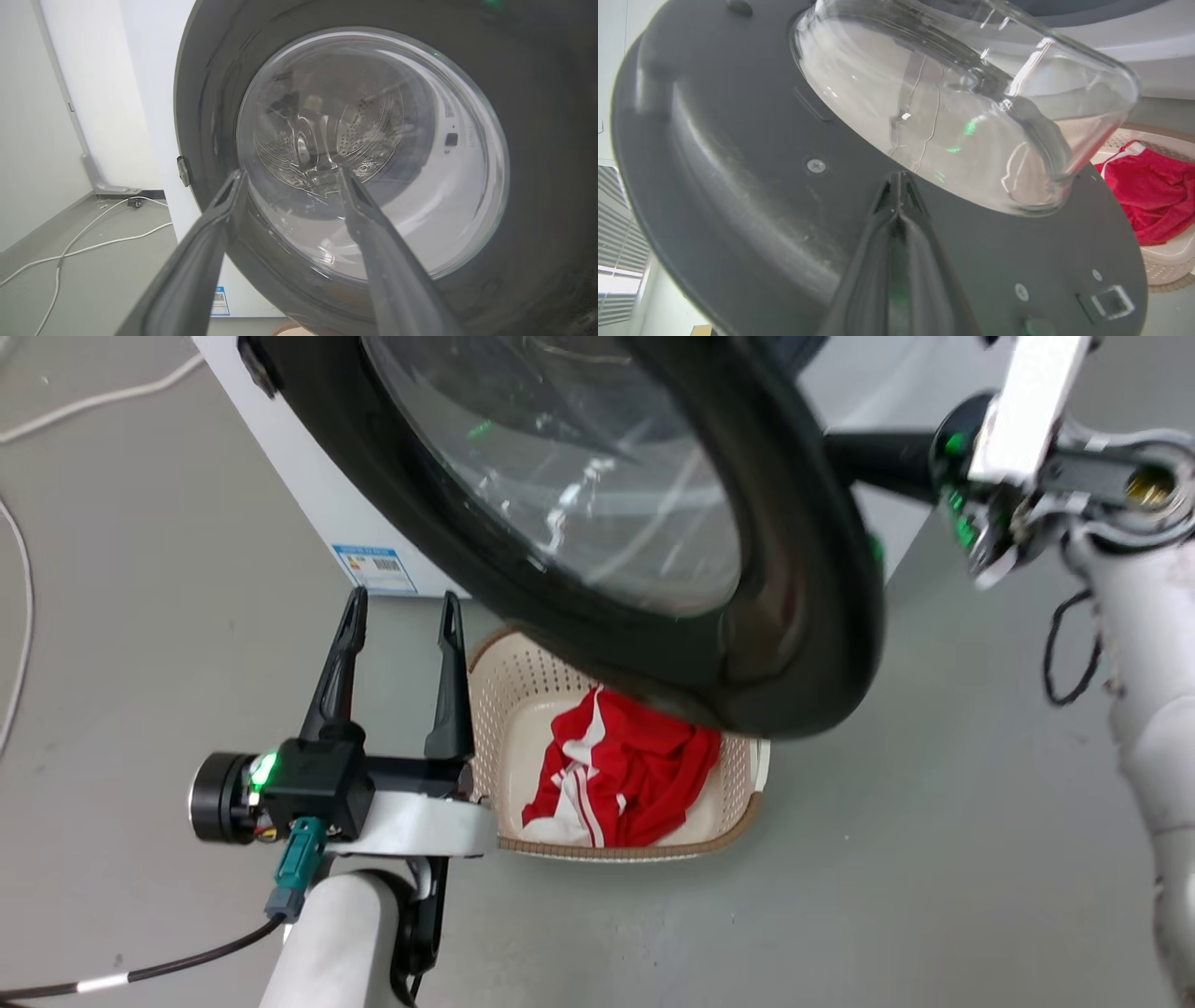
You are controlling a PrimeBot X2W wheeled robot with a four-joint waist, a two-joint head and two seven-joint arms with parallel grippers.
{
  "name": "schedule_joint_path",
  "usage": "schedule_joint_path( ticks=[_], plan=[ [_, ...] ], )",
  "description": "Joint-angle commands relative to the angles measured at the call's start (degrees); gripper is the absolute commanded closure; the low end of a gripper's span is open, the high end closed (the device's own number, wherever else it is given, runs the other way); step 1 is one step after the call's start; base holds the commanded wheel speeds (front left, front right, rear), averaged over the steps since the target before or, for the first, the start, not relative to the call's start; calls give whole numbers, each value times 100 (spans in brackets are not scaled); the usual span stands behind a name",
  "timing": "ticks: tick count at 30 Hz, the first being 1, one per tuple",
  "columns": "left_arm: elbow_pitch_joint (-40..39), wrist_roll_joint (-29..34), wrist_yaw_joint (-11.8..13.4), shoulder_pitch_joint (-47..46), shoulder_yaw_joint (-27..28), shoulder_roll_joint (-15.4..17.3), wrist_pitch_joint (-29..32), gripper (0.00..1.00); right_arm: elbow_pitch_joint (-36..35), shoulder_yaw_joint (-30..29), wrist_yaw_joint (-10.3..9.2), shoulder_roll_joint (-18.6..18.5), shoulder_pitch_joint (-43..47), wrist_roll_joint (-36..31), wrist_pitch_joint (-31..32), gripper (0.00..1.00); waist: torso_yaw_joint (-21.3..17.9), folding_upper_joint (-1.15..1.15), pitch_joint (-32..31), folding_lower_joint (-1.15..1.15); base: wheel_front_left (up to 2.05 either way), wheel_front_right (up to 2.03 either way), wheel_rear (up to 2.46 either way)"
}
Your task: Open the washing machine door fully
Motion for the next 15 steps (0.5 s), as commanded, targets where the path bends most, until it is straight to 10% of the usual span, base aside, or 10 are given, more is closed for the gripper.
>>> schedule_joint_path(
  ticks=[1, 15],
  plan=[
    [17, 9, -20, 75, 34, 28, -15, 0, -59, 12, 0, 69, 140, 56, 28, 100, 15, 0, -173, 0, 0, 0, 0],
    [252, 18, -190, 538, 230, 10, -15, 0, -819, 241, 0, 703, 1257, 269, 248, 100, 153, 0, -762, 0, 0, 0, 0]
  ],
)
